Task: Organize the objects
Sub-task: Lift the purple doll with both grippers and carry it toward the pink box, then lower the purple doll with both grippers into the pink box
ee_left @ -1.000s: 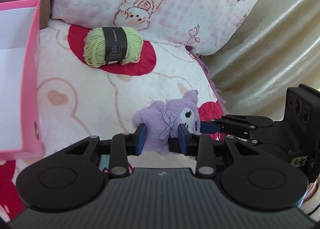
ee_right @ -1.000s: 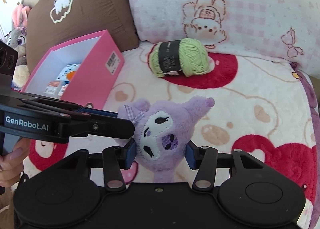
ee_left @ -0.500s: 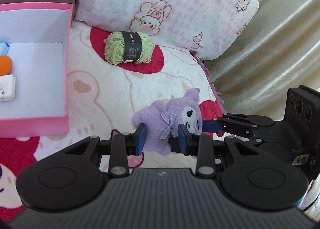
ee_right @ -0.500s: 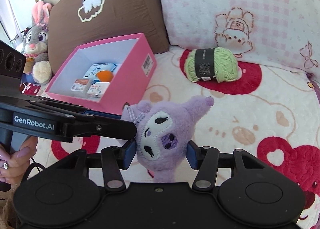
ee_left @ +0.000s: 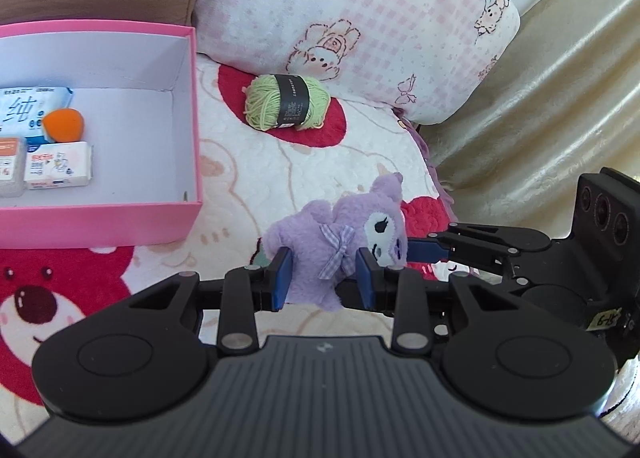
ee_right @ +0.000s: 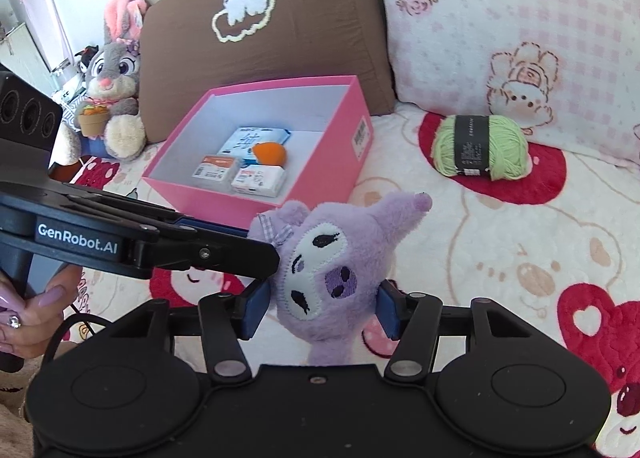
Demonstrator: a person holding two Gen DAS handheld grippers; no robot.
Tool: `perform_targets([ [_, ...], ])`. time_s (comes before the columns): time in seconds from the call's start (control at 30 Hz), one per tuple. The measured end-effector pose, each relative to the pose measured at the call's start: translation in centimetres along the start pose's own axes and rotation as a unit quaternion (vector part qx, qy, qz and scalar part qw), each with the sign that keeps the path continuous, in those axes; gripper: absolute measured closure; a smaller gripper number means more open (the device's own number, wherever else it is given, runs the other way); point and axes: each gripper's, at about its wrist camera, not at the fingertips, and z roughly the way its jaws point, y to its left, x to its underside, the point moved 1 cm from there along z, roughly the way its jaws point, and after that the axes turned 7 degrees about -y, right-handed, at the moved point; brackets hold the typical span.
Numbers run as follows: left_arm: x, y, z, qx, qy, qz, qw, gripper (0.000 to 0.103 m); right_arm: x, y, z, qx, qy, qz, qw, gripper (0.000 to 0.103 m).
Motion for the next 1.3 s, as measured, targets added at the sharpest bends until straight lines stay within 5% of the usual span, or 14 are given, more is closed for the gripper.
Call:
perform_targets([
  [0.87,-5.6,3.2,-9.0,-0.074,-0.042,0.015,0.9963,0.071,-7.2,9.3,2.0,-0.031,-0.011,-0.078,0.996,0.034],
  [1.17,-9.5,6.8,-7.5,-0.094,-0.039,-0.01,0.9948,0.071,-10.7,10.1,6.3,-0.021,-0.009,-0.087,0.996,0.031],
  [1.3,-11.2,8.8,-5.8,-0.115,-0.054,-0.002,0.9919,0.072,-12.2,10.1,9.4,0.005,-0.007,-0.102,0.995,0.045],
])
